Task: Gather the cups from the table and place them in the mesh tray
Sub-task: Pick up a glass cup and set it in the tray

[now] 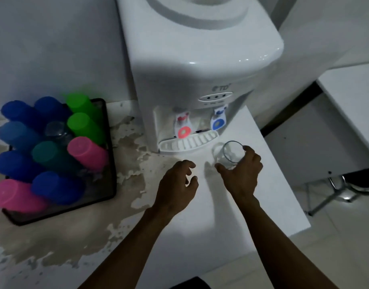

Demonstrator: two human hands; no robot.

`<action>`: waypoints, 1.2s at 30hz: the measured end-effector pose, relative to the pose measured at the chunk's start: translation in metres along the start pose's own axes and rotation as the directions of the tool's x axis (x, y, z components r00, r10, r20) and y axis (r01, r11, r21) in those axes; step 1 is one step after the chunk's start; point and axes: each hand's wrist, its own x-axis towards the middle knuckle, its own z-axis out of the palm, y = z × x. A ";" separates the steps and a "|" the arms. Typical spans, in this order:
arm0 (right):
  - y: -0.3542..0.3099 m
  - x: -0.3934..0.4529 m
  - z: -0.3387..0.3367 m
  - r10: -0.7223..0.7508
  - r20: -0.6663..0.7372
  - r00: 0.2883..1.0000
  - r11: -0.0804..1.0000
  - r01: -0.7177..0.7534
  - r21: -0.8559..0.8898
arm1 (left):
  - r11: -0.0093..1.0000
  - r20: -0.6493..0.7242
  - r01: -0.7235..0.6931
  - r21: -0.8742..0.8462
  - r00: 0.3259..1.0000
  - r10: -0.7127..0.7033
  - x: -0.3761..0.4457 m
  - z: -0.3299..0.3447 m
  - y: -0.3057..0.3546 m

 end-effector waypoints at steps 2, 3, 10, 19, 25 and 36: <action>0.006 0.014 0.000 0.034 0.097 0.995 0.999 -0.034 -0.001 | 1.000 0.027 0.016 0.009 0.999 -0.016 0.001 0.010 0.002; 0.008 0.019 0.001 0.046 0.144 0.989 0.999 -0.049 0.017 | 1.000 0.035 0.027 0.010 0.999 -0.027 0.000 0.013 0.002; 0.016 0.031 0.005 0.054 0.147 0.988 0.985 -0.077 0.157 | 0.990 0.024 0.128 -0.056 0.992 -0.127 -0.009 0.017 -0.004; -0.004 -0.029 0.007 0.036 0.386 0.922 0.865 -0.222 0.451 | 0.874 0.068 0.365 -0.321 0.929 -0.363 -0.026 -0.026 -0.021; -0.054 -0.068 0.036 -0.014 0.769 0.639 0.718 -0.529 0.453 | 0.753 0.217 0.398 -0.524 0.917 -0.333 -0.061 -0.093 -0.048; -0.123 -0.106 0.096 0.033 0.969 0.243 0.694 -0.703 0.153 | 0.978 -0.242 0.161 -0.130 0.952 -0.189 -0.089 -0.145 -0.075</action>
